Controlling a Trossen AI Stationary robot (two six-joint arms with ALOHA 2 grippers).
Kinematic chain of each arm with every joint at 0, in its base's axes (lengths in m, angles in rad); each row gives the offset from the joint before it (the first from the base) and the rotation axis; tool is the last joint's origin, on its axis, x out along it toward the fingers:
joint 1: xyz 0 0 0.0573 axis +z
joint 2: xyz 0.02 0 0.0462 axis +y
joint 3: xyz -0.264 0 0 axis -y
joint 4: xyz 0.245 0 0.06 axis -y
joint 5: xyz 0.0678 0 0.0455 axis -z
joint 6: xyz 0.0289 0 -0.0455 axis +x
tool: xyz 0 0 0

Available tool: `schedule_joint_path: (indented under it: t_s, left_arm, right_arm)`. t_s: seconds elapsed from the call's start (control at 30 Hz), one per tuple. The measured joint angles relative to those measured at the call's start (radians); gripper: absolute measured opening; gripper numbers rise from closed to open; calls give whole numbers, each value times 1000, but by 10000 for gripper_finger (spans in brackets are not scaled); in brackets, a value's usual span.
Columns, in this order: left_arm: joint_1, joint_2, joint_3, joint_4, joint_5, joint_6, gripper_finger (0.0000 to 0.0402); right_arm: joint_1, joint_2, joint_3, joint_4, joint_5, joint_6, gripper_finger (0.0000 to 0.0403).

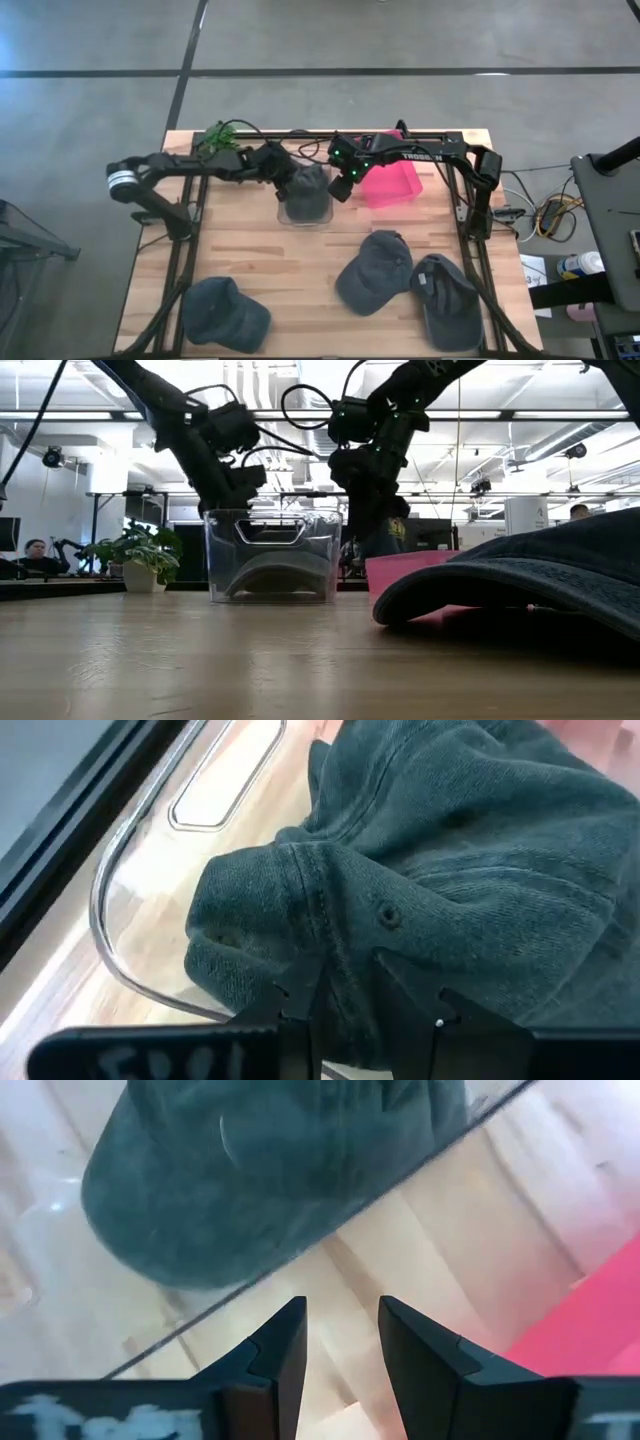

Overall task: Pick & Place hat
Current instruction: Put the black cap into the transparent bin, then adjust the red bin on the table

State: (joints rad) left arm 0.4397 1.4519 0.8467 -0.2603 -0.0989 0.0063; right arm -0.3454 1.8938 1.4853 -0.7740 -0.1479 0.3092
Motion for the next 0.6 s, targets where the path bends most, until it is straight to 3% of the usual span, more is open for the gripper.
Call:
schedule_joint_path:
  t_s: [0.2,0.37,0.47,0.6]
  left_arm:
    - [-1,-115,114,-148,-74,23,78]
    - [-2,-238,132,-244,-107,46,78]
    - [-5,-302,94,-329,-31,6,78]
    - [-27,-365,11,-411,107,-115,78]
  right_arm:
    - [8,-2,0,-78,-116,-36,123]
    - [57,-5,-1,-158,-172,-81,123]
    - [100,-6,-3,-153,-237,-56,123]
    - [157,-6,-23,-75,-245,66,123]
